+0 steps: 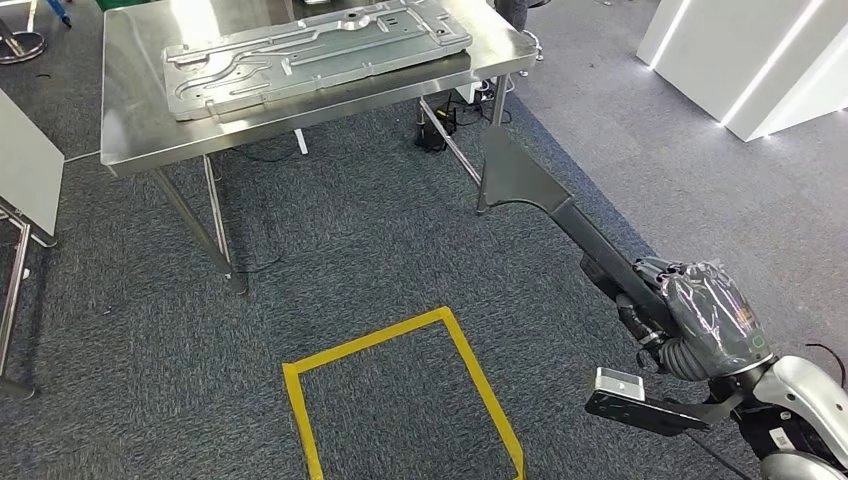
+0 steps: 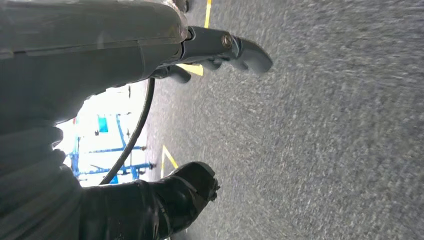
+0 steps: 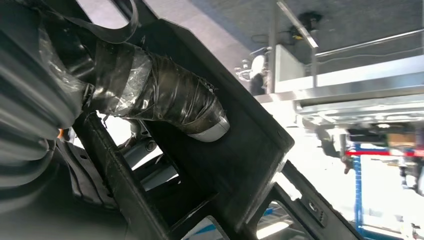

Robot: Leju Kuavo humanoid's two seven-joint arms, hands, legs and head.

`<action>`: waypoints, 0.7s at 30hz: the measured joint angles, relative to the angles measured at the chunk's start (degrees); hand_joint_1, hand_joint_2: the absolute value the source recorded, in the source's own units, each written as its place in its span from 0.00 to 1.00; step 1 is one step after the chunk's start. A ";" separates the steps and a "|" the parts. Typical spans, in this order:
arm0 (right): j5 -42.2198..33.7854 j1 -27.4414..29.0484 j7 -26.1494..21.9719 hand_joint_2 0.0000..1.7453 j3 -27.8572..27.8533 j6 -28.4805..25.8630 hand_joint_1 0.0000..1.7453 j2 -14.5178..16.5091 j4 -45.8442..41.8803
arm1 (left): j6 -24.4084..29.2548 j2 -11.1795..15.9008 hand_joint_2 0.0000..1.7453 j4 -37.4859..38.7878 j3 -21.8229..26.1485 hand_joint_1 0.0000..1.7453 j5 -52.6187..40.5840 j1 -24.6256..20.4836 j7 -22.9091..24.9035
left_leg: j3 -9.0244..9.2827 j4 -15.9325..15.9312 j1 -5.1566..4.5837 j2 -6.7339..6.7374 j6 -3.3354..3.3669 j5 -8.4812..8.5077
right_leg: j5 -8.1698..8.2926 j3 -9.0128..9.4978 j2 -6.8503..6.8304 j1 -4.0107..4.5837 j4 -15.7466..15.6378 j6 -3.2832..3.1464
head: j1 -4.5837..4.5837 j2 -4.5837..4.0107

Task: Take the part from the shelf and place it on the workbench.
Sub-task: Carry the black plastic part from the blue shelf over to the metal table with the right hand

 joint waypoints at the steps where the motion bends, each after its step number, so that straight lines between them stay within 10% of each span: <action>1: -0.01 -0.39 0.10 1.00 0.16 0.17 1.00 0.00 0.11 | -0.20 0.02 1.00 0.00 0.01 0.00 -0.01 0.06 0.03 | 0.01 -0.14 0.05 -0.56 0.40 0.16 | -0.03 0.12 -0.19 -0.11 -0.12 0.35 | -0.02 0.00; 5: -0.12 -1.46 0.68 1.00 0.70 0.62 1.00 -0.08 0.58 | -0.79 0.01 1.00 -0.01 0.00 0.00 -0.03 -0.11 -0.28 | 0.21 -1.19 0.37 -2.70 1.74 0.93 | -4.58 -2.85 5.35 -0.79 6.77 1.23 | 0.26 0.00; 8: -0.13 -1.52 1.86 1.00 0.93 0.98 1.00 -0.11 1.05 | -0.84 -0.02 1.00 0.01 -0.01 0.00 -0.02 -0.13 -0.51 | 0.10 -1.01 0.23 -4.73 1.88 0.95 | -7.38 -7.67 6.57 -0.77 15.98 1.35 | 0.29 0.00; 12: -0.13 -1.64 2.54 1.00 1.18 1.36 1.00 -0.13 1.50 | -0.83 -0.05 1.00 0.01 0.00 0.00 0.01 -0.12 -0.66 | 0.23 -0.53 0.14 -7.72 1.56 0.79 | -0.26 -3.15 8.68 -0.88 4.52 0.70 | 0.29 0.00; 16: -0.07 -1.96 3.18 1.00 1.18 1.65 1.00 -0.16 1.62 | -0.81 -0.10 1.00 0.00 0.02 0.00 0.04 0.19 -0.72 | -0.27 -0.63 0.24 -9.42 0.31 0.84 | 0.47 -1.29 9.49 -0.67 -0.01 0.01 | 0.26 0.00; 21: 0.51 -2.08 4.26 1.00 1.18 1.97 1.00 -0.38 1.79 | -0.69 -0.09 1.00 0.00 0.02 0.00 0.08 0.14 -0.83 | -5.04 9.25 0.14 -3.38 -0.68 -4.13 | 0.11 0.18 7.86 -0.79 -1.05 -1.62 | -0.12 0.00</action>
